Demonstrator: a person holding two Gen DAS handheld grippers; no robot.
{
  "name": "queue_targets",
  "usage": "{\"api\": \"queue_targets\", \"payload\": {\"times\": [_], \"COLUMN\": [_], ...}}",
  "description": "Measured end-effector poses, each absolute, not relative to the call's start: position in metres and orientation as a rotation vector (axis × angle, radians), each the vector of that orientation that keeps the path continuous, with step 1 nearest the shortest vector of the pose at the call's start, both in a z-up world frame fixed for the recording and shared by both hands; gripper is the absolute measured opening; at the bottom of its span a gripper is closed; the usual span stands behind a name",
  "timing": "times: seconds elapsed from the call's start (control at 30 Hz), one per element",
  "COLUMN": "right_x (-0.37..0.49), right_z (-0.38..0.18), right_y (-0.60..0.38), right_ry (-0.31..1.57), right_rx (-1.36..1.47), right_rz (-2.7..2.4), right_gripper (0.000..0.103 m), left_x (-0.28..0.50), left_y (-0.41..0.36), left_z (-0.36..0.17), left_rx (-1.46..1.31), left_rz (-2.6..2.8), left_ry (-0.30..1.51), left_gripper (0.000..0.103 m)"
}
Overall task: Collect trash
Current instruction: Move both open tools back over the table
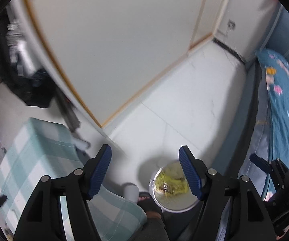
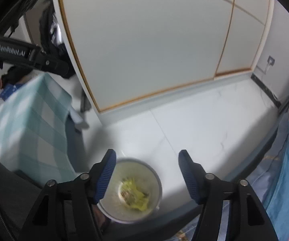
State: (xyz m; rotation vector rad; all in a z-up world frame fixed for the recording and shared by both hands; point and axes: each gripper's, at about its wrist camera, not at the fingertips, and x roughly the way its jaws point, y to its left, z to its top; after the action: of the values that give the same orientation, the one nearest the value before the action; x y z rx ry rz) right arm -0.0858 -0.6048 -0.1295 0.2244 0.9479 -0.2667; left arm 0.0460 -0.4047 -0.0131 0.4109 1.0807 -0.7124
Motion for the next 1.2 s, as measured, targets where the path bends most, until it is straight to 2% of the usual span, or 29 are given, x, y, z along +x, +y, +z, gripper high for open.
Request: {"api": "queue_targets", "payload": {"times": [0.27, 0.4, 0.53, 0.6, 0.67, 0.93, 1.2], "right_x": [-0.077, -0.072, -0.066, -0.062, -0.056, -0.038, -0.019], "right_z": [-0.082, -0.054, -0.024, -0.008, 0.007, 0.048, 0.060], "right_y": [-0.565, -0.540, -0.515, -0.499, -0.483, -0.414, -0.349], "right_ry": [0.827, 0.764, 0.693, 0.654, 0.622, 0.536, 0.518], "right_rx": [0.149, 0.112, 0.088, 0.068, 0.049, 0.031, -0.016], "right_rz": [-0.233, -0.191, -0.143, -0.114, -0.089, 0.060, 0.165], "right_gripper": [0.070, 0.070, 0.075, 0.078, 0.079, 0.086, 0.090], "left_x": [0.050, 0.049, 0.047, 0.045, 0.040, 0.045, 0.046], "left_y": [-0.338, -0.300, -0.257, -0.237, -0.210, -0.136, -0.073], "left_z": [0.044, 0.072, 0.093, 0.100, 0.107, 0.111, 0.092], "left_rx": [0.256, 0.187, 0.120, 0.096, 0.052, 0.009, -0.061], "left_rz": [-0.612, -0.551, -0.487, -0.416, -0.353, -0.224, -0.090], "left_ry": [0.895, 0.789, 0.712, 0.668, 0.606, 0.552, 0.568], "left_gripper": [0.069, 0.082, 0.084, 0.096, 0.102, 0.102, 0.102]}}
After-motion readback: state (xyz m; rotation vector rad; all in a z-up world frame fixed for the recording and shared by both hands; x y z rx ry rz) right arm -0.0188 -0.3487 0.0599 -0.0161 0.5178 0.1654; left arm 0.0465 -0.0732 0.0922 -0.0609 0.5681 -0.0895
